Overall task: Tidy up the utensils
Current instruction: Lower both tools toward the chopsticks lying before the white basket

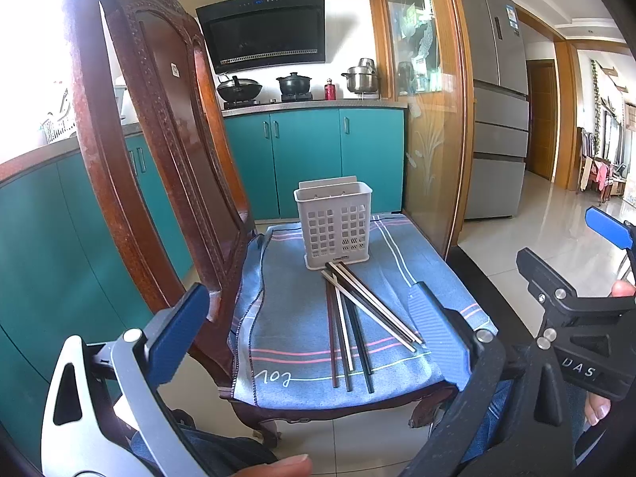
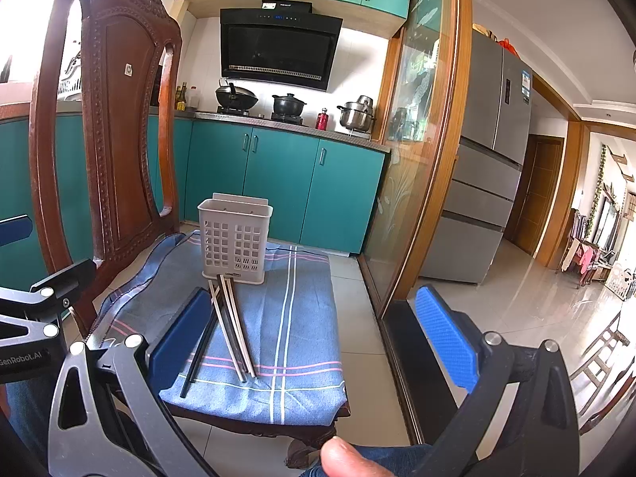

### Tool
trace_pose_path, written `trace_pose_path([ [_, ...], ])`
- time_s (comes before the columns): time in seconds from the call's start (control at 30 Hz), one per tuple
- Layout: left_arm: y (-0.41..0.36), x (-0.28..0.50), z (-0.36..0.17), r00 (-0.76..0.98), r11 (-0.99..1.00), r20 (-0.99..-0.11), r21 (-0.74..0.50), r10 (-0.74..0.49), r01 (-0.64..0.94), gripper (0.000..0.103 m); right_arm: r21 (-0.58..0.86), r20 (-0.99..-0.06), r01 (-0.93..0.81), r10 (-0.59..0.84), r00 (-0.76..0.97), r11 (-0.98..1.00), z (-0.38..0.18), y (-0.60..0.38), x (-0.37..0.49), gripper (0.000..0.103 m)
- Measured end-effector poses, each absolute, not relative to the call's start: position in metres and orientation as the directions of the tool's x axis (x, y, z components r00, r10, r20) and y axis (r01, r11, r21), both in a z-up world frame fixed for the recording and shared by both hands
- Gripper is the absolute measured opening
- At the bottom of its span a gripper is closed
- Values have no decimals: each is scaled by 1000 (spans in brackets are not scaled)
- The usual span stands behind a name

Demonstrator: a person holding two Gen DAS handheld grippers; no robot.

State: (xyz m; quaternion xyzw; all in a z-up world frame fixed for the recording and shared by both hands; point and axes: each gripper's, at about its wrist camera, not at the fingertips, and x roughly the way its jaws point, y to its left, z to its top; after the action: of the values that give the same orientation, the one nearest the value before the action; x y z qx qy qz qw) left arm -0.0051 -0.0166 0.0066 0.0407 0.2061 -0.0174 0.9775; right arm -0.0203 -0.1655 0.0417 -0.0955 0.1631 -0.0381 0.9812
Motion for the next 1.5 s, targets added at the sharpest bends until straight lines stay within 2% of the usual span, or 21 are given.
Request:
trace_pose_path([
  [0.5, -17, 6, 3, 902, 996, -430, 73, -17, 54, 100, -197, -324, 39, -103, 940, 980, 38, -167, -10, 101],
  [0.7, -17, 19, -9, 883, 996, -470, 65, -23, 60, 100, -201, -348, 46, -115, 930, 979, 28, -169, -1, 101],
  [0.83, -16, 42, -33, 835, 995, -545, 7, -82, 103, 100, -224, -434, 34, -131, 891, 974, 16, -176, 31, 100],
  [0.93, -13, 68, -55, 769, 989, -624, -50, -139, 137, 99, -168, -527, 12, -100, 844, 986, 2, -191, 72, 100],
  [0.97, -11, 85, -67, 734, 986, -660, -75, -159, 146, 97, -142, -569, -13, -70, 819, 990, -5, -195, 89, 93],
  [1.03, -6, 106, -81, 702, 985, -692, -100, -172, 143, 76, -76, -663, -64, -2, 748, 995, -21, -198, 131, 72],
  [1.07, -3, 120, -88, 681, 982, -708, -121, -187, 144, 73, -40, -694, -83, 32, 720, 996, -28, -197, 150, 55],
  [1.1, -2, 134, -95, 662, 979, -721, -140, -205, 150, 67, 6, -732, -113, 81, 677, 994, -38, -192, 179, 45],
  [1.13, -1, 156, -103, 634, 976, -742, -150, -217, 157, 59, 33, -755, -147, 121, 645, 989, -47, -185, 201, 43],
  [1.17, -1, 168, -109, 621, 977, -756, -142, -209, 157, 58, 51, -777, -181, 153, 610, 982, -55, -176, 222, 39],
  [1.23, -2, 199, -121, 589, 982, -787, -114, -183, 152, 53, 74, -820, -234, 193, 539, 969, -76, -153, 261, 39],
  [1.33, 3, 236, -140, 539, 979, -818, -143, -201, 148, 47, 113, -863, -293, 239, 444, 950, -103, -122, 308, 39],
  [1.5, 11, 251, -163, 508, 973, -830, -189, -231, 134, 47, 192, -898, -302, 292, 331, 934, -140, -105, 334, 39],
])
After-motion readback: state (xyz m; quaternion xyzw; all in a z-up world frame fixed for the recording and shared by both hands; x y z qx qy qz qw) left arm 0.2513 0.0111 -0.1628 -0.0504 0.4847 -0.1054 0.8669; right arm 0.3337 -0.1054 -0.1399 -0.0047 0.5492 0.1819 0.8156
